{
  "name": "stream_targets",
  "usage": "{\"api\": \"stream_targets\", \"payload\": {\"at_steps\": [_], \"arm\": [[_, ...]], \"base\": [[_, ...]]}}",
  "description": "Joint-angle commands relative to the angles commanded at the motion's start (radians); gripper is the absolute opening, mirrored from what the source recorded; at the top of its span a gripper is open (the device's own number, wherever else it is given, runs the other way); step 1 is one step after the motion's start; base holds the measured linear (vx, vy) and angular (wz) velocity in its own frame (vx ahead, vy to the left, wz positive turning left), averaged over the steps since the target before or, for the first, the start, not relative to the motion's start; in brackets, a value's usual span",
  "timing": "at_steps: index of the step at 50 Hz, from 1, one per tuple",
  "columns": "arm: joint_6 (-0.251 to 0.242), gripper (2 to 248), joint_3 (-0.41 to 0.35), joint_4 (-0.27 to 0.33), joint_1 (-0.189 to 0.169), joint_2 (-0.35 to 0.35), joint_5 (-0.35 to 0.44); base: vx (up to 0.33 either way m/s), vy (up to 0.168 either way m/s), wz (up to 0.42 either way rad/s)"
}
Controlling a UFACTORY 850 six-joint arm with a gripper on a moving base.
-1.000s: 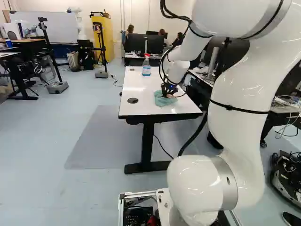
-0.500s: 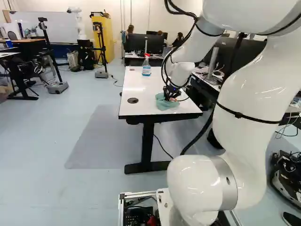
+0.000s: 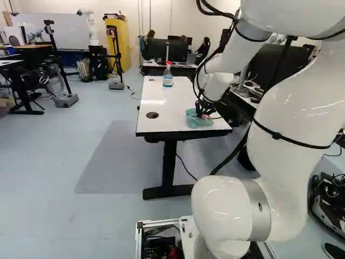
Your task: Clean the table with the green towel
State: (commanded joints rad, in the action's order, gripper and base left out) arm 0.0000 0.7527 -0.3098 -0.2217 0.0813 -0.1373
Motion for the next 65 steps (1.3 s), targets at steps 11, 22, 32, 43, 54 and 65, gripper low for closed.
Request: {"api": "stream_targets", "payload": {"at_steps": [11, 22, 32, 43, 54, 65], "arm": [[0.0, 20, 0.014, 0.0, -0.039, 0.013, 0.0], [0.0, 20, 0.049, 0.0, -0.074, 0.044, 0.0], [0.0, 20, 0.091, 0.0, -0.098, 0.083, 0.0], [0.0, 20, 0.146, 0.0, -0.099, 0.13, 0.0], [0.0, 20, 0.2, 0.0, -0.086, 0.176, 0.0], [0.0, 20, 0.251, 0.0, -0.065, 0.218, 0.0]], "base": [[0.0, 0.0, 0.0], [0.0, 0.0, 0.0], [0.0, 0.0, 0.0], [0.0, 0.0, 0.0], [0.0, 0.0, 0.0], [0.0, 0.0, 0.0]]}}
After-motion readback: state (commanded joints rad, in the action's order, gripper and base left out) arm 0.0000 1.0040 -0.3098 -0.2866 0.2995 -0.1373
